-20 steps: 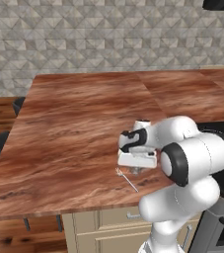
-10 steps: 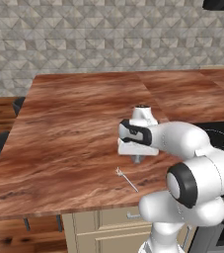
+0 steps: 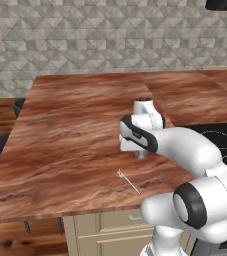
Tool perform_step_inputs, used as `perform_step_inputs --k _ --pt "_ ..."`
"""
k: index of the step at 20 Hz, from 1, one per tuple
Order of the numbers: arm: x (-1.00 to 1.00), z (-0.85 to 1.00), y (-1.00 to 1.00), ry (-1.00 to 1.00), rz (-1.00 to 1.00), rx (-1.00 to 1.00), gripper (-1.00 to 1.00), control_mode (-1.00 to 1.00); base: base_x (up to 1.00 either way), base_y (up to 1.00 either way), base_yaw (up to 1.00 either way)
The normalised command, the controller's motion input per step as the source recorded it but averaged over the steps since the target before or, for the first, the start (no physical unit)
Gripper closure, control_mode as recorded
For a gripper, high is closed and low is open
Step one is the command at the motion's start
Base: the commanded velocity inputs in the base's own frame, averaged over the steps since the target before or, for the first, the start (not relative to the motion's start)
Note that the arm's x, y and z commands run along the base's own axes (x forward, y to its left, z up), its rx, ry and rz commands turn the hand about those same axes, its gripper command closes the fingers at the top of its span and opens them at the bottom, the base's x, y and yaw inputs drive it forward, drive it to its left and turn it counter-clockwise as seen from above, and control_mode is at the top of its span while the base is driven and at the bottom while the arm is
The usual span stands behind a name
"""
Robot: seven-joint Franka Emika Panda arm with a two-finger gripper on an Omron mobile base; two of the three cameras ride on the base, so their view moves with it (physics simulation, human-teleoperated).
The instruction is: Organize the utensils by type. Pick up the wooden spoons from the counter and place them in the open cabinet. Then pick up the metallic utensils from the counter and place them in the open drawer.
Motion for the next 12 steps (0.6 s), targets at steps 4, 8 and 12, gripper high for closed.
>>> perform_step_inputs --k 4,8,12 --pt "-0.05 0.16 0.0 0.03 0.03 -0.02 1.0 -1.0 0.0 0.0 0.0" --pt "0.0 0.0 0.0 0.0 0.0 0.0 1.0 -1.0 0.0 0.0 0.0" --pt "-0.07 0.0 0.0 -0.02 0.0 0.0 1.0 1.0 -0.11 0.0 0.0"
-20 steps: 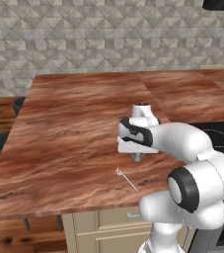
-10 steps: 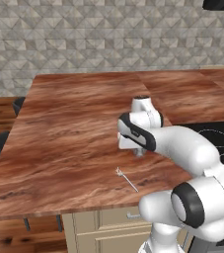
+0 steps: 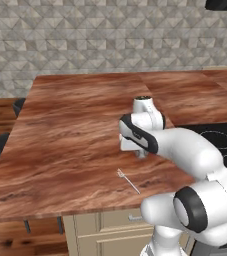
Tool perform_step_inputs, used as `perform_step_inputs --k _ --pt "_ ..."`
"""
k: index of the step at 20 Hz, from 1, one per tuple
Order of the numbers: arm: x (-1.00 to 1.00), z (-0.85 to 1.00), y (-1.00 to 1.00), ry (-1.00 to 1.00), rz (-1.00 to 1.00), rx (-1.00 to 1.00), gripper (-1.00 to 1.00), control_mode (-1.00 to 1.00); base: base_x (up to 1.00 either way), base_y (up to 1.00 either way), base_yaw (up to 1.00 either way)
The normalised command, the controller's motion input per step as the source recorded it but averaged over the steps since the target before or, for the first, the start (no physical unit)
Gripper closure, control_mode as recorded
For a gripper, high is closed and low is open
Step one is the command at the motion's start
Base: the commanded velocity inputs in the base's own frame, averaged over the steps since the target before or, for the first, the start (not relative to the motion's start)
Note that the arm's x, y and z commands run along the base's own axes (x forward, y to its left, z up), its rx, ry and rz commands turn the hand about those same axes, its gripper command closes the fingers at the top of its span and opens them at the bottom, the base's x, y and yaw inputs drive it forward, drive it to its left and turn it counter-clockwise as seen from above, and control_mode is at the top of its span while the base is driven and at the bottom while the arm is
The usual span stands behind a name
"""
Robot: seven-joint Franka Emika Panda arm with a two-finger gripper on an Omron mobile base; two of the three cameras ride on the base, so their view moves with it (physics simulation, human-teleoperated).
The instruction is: Organize the utensils by type. Pick up the wooden spoons from the counter and place them in the open cabinet. Then pick up the metallic utensils from the counter and place them in the open drawer.
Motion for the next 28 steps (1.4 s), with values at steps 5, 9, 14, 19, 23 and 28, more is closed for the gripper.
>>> perform_step_inputs --k 5,9,14,19,23,28 --pt "0.0 0.0 0.0 0.0 0.0 0.0 1.0 1.0 -0.55 -0.04 -0.09" --pt "0.0 0.0 0.0 0.0 0.0 0.0 1.0 1.0 -0.23 -0.01 -0.61" --pt "0.0 0.0 0.0 0.0 0.0 0.0 1.0 1.0 0.0 0.0 -0.83" --pt "0.0 0.0 0.0 0.0 0.0 0.0 1.0 1.0 0.03 0.04 -0.95" --pt "0.0 0.0 0.0 0.0 0.0 0.0 1.0 1.0 0.04 0.04 -0.98" --pt "0.0 0.0 0.0 0.0 0.0 0.0 1.0 1.0 0.04 0.01 -0.99"
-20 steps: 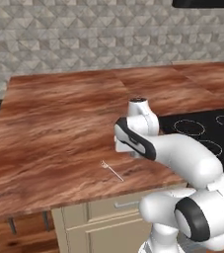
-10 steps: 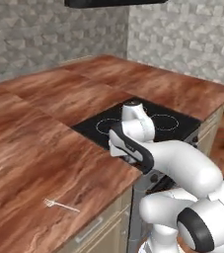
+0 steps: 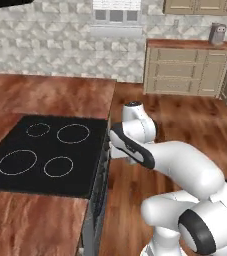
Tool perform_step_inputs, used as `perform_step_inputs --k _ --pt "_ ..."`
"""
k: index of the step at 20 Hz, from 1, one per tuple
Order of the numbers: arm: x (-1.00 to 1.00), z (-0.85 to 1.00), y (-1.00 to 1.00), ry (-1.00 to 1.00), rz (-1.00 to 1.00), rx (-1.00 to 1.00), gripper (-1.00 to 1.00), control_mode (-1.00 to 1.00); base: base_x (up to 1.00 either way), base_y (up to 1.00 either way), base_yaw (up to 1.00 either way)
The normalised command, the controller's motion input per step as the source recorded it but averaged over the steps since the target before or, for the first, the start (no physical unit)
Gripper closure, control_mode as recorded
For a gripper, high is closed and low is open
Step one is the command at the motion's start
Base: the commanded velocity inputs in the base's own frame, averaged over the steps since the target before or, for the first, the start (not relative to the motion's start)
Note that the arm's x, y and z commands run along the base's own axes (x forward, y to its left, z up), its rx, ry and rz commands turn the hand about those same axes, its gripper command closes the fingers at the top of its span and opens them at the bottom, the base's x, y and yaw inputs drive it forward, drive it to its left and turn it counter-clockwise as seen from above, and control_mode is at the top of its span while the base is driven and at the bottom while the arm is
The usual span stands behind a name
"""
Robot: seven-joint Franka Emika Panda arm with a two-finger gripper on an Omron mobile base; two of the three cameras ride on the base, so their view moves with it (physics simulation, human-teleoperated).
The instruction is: Organize the utensils by type. Pick up the wooden spoons from the counter and place them in the open cabinet. Then pick up the metallic utensils from the counter and place them in the open drawer.
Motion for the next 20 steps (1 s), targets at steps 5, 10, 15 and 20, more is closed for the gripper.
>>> perform_step_inputs --k 5,10,15,20 --pt "0.0 0.0 0.0 0.0 0.0 0.0 1.0 1.0 0.05 0.0 -1.0" --pt "0.0 0.0 0.0 0.0 0.0 0.0 1.0 1.0 0.23 0.0 -0.9" --pt "0.0 0.0 0.0 0.0 0.0 0.0 1.0 1.0 0.77 0.03 -0.49" --pt "0.0 0.0 0.0 0.0 0.0 0.0 1.0 1.0 0.92 0.08 -0.37"
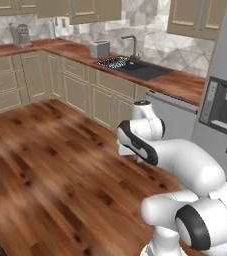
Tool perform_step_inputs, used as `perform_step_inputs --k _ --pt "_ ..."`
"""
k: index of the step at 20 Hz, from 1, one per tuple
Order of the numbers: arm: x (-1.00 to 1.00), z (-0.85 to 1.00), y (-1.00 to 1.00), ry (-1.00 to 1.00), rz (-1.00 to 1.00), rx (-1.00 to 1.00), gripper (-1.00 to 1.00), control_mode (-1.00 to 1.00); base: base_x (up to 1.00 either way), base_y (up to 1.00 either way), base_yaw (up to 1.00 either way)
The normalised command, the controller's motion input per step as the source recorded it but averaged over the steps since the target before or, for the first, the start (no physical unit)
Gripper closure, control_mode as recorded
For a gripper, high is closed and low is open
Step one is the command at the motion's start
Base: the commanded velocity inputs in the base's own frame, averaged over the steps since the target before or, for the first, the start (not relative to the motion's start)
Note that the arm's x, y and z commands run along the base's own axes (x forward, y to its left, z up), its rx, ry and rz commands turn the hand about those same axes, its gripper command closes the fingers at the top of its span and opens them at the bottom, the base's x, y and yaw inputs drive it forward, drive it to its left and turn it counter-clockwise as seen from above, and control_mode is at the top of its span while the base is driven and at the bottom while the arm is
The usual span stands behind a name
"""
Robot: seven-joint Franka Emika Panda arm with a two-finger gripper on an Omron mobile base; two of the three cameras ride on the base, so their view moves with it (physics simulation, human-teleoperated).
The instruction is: Organize the utensils by type. Pick up the wooden spoons from the counter and place them in the open cabinet. Then pick up the metallic utensils from the counter and place them in the open drawer.
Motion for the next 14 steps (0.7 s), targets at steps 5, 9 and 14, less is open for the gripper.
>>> perform_step_inputs --k 5,9,14 --pt "0.0 0.0 0.0 0.0 0.0 0.0 1.0 1.0 1.0 0.11 -0.25" --pt "0.0 0.0 0.0 0.0 0.0 0.0 1.0 1.0 1.0 0.12 -0.23" --pt "0.0 0.0 0.0 0.0 0.0 0.0 1.0 1.0 1.0 0.15 -0.2"
